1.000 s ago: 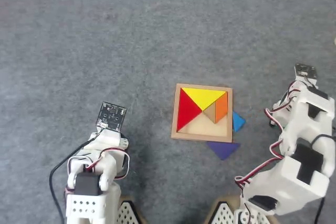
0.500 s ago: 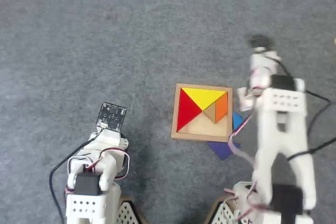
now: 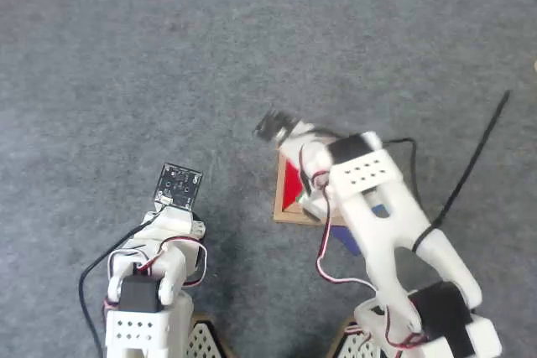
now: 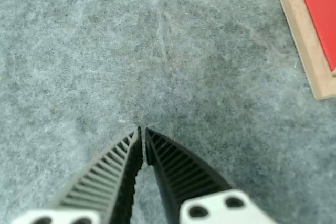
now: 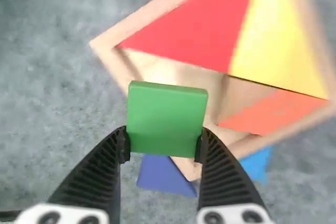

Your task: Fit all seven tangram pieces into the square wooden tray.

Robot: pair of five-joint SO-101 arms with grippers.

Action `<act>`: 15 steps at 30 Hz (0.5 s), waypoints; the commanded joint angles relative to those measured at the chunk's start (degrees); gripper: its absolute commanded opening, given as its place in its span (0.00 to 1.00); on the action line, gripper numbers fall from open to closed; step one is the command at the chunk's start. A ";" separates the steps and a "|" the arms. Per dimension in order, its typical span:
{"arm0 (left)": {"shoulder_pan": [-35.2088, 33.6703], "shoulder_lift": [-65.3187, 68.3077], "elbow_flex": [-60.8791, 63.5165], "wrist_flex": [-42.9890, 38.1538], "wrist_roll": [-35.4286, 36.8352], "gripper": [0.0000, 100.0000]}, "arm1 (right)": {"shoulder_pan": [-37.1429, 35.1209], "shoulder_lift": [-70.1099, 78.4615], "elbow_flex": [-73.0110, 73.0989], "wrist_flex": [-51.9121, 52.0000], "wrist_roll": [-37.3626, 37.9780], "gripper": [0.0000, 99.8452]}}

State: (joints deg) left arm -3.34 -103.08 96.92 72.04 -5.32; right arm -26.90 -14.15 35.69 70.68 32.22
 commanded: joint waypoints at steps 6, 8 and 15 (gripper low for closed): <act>-0.35 -1.23 -0.48 0.26 0.44 0.02 | -0.40 2.42 2.90 -9.80 -1.05 0.01; -0.35 -1.23 -0.48 0.26 0.44 0.02 | -0.57 4.35 2.81 -10.95 -1.14 0.01; -0.35 -1.23 -0.48 0.26 0.44 0.02 | -0.40 8.40 1.49 -11.47 -0.88 0.09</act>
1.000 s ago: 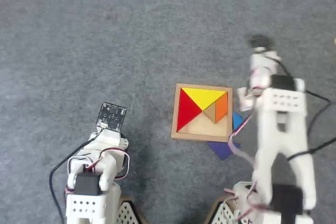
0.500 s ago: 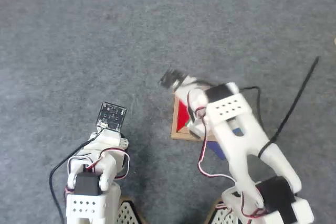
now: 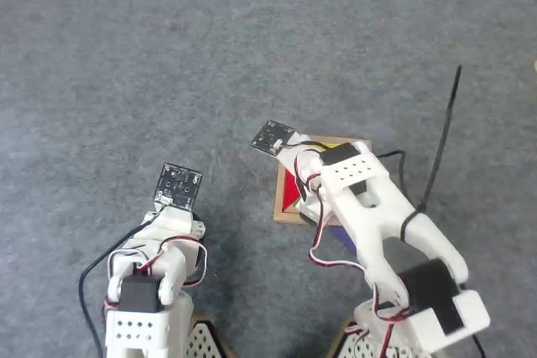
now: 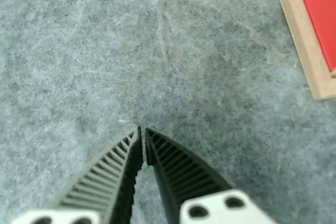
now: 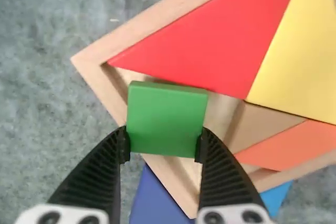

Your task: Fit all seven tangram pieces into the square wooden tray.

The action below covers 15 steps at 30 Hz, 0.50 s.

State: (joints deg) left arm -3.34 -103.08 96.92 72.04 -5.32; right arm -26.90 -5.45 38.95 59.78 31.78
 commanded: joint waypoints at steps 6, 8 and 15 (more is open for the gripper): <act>-0.35 -1.23 -0.48 0.26 0.44 0.02 | -0.22 -2.15 -1.76 0.13 -0.62 0.25; -0.35 -1.23 -0.48 0.26 0.44 0.02 | -0.13 -2.59 -1.76 0.13 -0.70 0.28; -0.35 -1.23 -0.48 0.26 0.44 0.02 | -0.22 -2.77 -1.76 0.48 -0.79 0.31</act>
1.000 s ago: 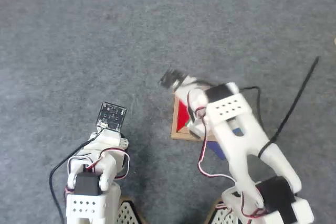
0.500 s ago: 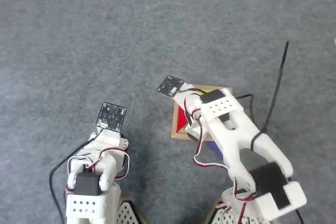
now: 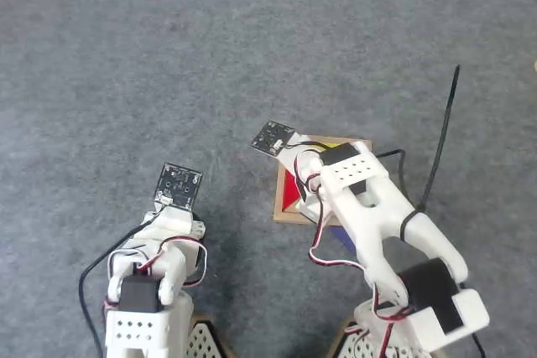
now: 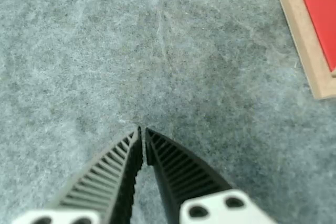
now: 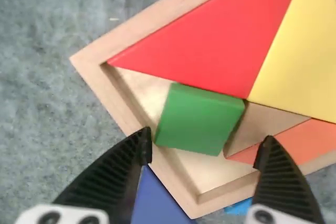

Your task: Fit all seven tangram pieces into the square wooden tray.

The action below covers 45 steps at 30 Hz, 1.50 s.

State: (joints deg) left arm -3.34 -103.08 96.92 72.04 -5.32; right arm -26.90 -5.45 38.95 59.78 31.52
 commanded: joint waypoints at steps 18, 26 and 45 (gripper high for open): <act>-0.35 -1.23 -0.48 0.26 0.44 0.02 | 10.51 -23.69 5.45 3.74 -4.66 0.30; -0.35 -1.23 -0.48 0.26 0.44 0.02 | 23.52 -18.77 6.51 4.26 -5.27 0.30; -0.35 -1.23 -0.48 0.26 0.44 0.02 | 25.01 -1.98 5.80 -9.63 -8.79 0.30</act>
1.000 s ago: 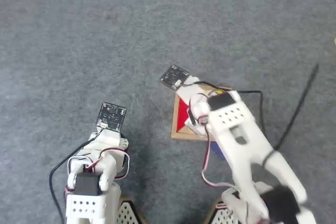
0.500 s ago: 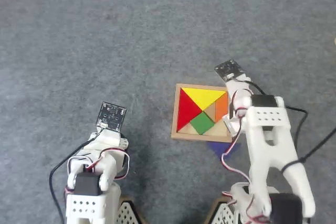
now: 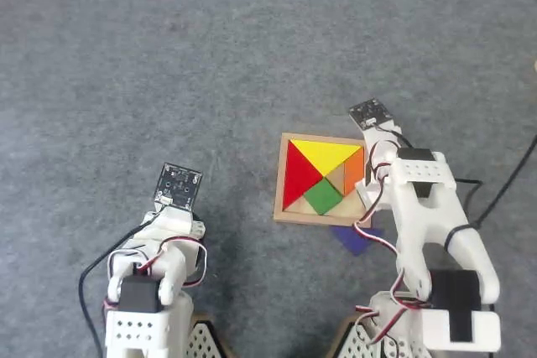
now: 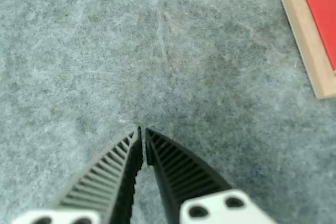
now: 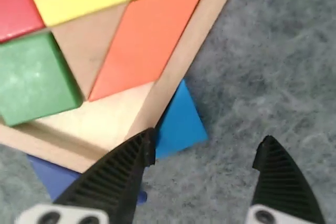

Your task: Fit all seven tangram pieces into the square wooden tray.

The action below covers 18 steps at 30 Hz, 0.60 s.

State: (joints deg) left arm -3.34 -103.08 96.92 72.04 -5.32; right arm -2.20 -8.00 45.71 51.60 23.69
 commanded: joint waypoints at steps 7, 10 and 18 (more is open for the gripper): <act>-0.35 -1.23 -0.48 0.26 0.44 0.02 | 4.53 5.32 -5.36 -1.10 -3.34 0.30; -0.35 -1.23 -0.48 0.26 0.44 0.02 | 4.97 7.69 -6.33 -0.92 -3.25 0.30; -0.35 -1.23 -0.48 0.26 0.44 0.02 | 6.11 5.93 -10.64 -0.40 -2.55 0.30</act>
State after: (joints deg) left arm -3.34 -103.08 96.92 72.04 -5.32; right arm 2.73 -0.09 40.18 51.52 20.97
